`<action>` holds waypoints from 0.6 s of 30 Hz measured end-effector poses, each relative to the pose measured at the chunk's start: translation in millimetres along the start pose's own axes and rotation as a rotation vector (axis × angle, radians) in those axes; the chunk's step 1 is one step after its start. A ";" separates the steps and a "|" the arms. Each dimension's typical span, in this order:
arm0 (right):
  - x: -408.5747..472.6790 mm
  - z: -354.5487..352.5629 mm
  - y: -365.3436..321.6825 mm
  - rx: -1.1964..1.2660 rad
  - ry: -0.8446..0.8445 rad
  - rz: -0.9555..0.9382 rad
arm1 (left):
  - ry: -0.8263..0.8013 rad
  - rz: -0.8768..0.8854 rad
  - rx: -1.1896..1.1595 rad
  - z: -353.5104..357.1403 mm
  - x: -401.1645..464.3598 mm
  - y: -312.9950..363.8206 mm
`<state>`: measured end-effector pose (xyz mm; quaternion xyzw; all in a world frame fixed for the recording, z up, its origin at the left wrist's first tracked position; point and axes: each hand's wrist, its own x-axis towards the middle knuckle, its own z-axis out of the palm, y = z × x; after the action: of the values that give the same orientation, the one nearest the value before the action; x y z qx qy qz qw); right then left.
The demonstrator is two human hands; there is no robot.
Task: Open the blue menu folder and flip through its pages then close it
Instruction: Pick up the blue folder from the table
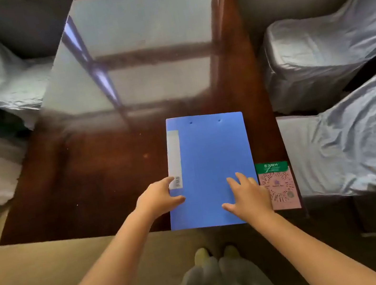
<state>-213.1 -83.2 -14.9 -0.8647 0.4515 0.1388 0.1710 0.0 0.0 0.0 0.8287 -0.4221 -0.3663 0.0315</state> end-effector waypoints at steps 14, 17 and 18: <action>0.1 24.8 -10.5 -0.099 -0.012 0.009 | 0.121 -0.284 -0.632 36.1 -5.7 -8.5; 1.8 26.8 -12.9 -0.098 -0.005 0.013 | 0.024 -0.259 -0.773 26.7 -9.4 -12.0; 2.6 26.8 -13.6 -0.093 -0.001 0.009 | -0.006 -0.249 -0.791 22.7 -11.6 -12.9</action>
<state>-202.7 -66.6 -37.8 -0.8695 0.4484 0.1608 0.1304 -10.0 22.4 -14.5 0.7962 -0.1455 -0.5037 0.3020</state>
